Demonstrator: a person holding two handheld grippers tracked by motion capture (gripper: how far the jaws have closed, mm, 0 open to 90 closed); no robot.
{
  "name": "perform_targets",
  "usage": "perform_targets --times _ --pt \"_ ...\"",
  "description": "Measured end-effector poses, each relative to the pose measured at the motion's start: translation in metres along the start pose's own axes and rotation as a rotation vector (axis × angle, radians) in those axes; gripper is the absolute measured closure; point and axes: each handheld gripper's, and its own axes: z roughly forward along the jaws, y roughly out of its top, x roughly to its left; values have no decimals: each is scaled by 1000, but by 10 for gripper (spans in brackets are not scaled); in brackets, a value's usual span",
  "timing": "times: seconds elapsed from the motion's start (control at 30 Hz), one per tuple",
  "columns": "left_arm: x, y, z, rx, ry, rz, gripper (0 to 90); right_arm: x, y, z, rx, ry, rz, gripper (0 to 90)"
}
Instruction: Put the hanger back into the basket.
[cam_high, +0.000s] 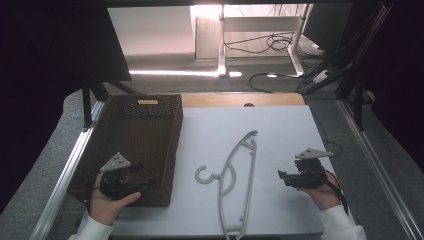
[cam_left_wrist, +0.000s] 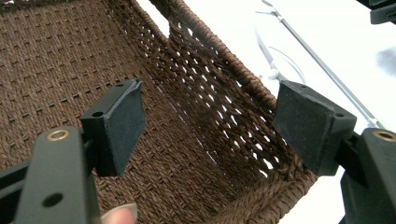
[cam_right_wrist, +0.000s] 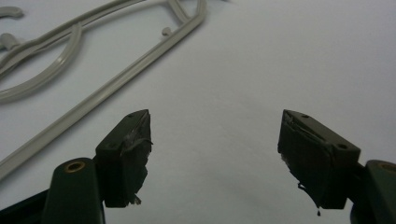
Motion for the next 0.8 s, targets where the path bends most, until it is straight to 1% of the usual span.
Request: perform_targets --times 0.07,0.17,0.3,0.43,0.7,0.8 --pt "0 0 -1 -2 3 -6 243 -1 2 -1 -3 -5 11 273" --pt "1 -1 -1 -2 4 -9 243 0 3 -1 -13 4 12 283" --pt "0 -1 -2 -3 2 -7 247 2 4 -1 -10 15 19 304" --pt "0 -1 -3 -8 0 -10 250 3 7 -3 -27 26 34 309" --pt "1 -1 -2 -2 -1 -17 250 5 6 0 -32 28 30 308" --pt "1 -1 -2 -2 -3 -19 249 7 8 -1 -23 38 28 317"
